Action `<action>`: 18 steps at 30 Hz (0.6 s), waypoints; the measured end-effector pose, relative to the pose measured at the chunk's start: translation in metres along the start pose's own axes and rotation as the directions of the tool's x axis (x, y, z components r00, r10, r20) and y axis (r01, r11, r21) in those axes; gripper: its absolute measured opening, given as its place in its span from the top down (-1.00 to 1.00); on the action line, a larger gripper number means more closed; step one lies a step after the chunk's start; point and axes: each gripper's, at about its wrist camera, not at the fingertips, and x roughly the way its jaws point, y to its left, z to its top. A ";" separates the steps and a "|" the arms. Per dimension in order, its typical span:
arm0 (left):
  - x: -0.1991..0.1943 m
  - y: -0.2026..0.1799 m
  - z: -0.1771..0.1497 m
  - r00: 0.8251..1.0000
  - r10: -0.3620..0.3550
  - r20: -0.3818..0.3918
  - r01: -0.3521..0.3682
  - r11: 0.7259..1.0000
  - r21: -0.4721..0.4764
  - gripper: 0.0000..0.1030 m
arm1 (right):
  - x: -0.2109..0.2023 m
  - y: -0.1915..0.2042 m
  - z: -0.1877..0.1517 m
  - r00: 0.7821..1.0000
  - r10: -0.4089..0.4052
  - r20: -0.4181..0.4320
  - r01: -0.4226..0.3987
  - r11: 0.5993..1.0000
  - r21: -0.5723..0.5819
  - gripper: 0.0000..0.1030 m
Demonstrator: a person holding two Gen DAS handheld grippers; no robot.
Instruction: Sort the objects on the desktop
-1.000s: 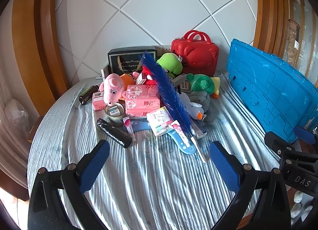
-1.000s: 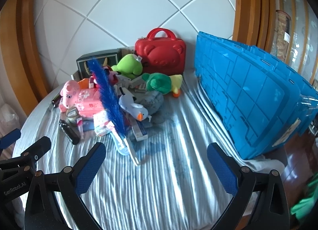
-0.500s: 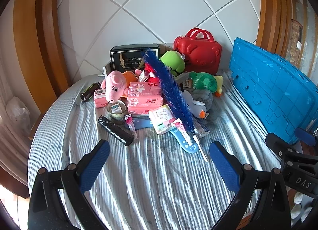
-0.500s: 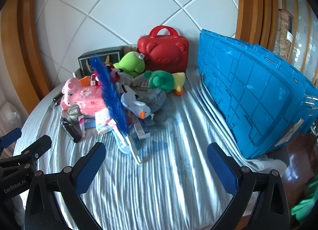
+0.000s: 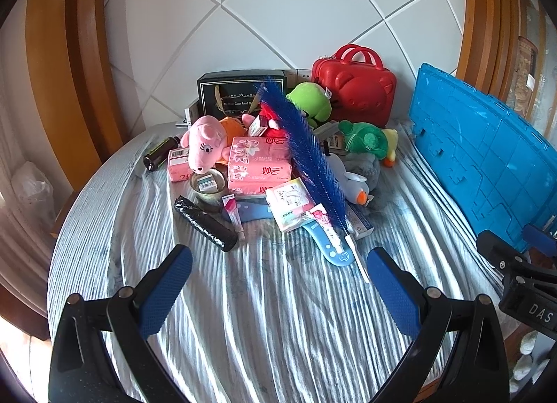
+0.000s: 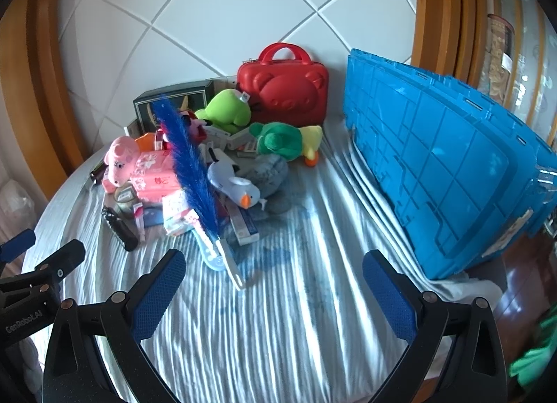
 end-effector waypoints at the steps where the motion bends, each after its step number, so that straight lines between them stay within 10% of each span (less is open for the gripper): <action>1: 0.001 0.001 0.000 1.000 0.004 -0.003 -0.004 1.000 -0.002 -0.98 | 0.001 0.000 0.000 1.000 0.000 -0.002 0.000 1.000 -0.001 -1.00; 18: 0.025 0.019 -0.002 0.998 0.014 -0.059 -0.017 0.999 -0.050 -0.98 | 0.028 0.003 0.009 0.999 0.027 -0.039 -0.028 0.999 -0.024 -1.00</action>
